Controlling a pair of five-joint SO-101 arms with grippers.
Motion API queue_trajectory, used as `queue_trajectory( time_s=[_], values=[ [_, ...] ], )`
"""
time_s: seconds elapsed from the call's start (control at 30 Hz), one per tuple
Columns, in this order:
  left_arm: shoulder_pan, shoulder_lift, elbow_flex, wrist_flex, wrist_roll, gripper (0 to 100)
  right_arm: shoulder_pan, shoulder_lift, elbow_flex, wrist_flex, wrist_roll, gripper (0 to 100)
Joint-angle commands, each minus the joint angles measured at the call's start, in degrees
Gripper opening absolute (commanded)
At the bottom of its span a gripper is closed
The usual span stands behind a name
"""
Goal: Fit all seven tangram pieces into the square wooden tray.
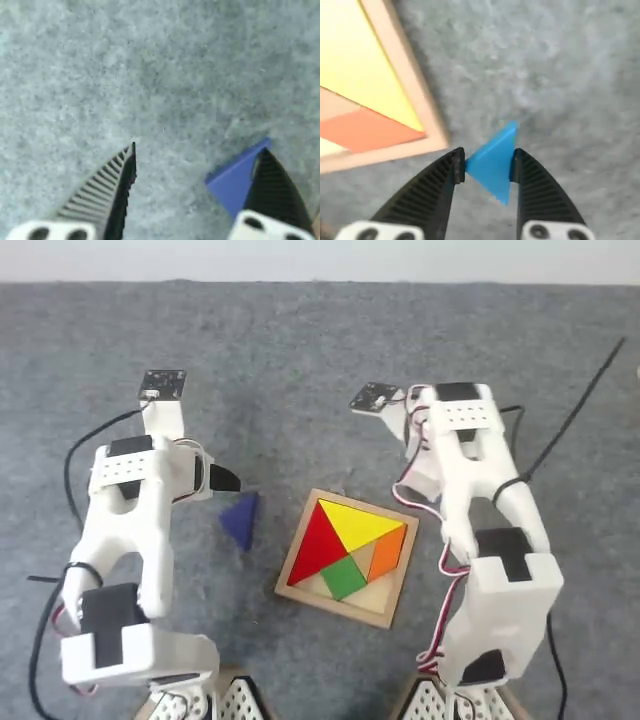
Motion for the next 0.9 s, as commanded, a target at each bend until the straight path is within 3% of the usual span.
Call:
queue_trajectory(
  time_s=[0.0,0.27,0.4,0.7,0.87],
  values=[
    [-0.4,-1.1,-0.7,-0.8,0.4,35,-3.4,-5.5,-3.3,4.9,-9.8,12.2],
    [-0.6,-1.1,-0.7,-0.5,0.3,35,-17.4,-8.1,-3.2,11.7,-19.2,12.2],
    [-1.5,-1.1,-0.8,-0.4,0.3,35,-22.6,-7.8,-3.2,11.6,-36.8,12.2],
    [-2.4,-1.1,-1.7,-0.4,0.4,35,-25.2,-7.8,-3.1,11.9,-84.9,12.2],
    [-2.5,-1.1,-1.9,-0.4,0.4,35,-28.4,-7.8,-2.8,8.9,-101.3,12.2]
  ],
)
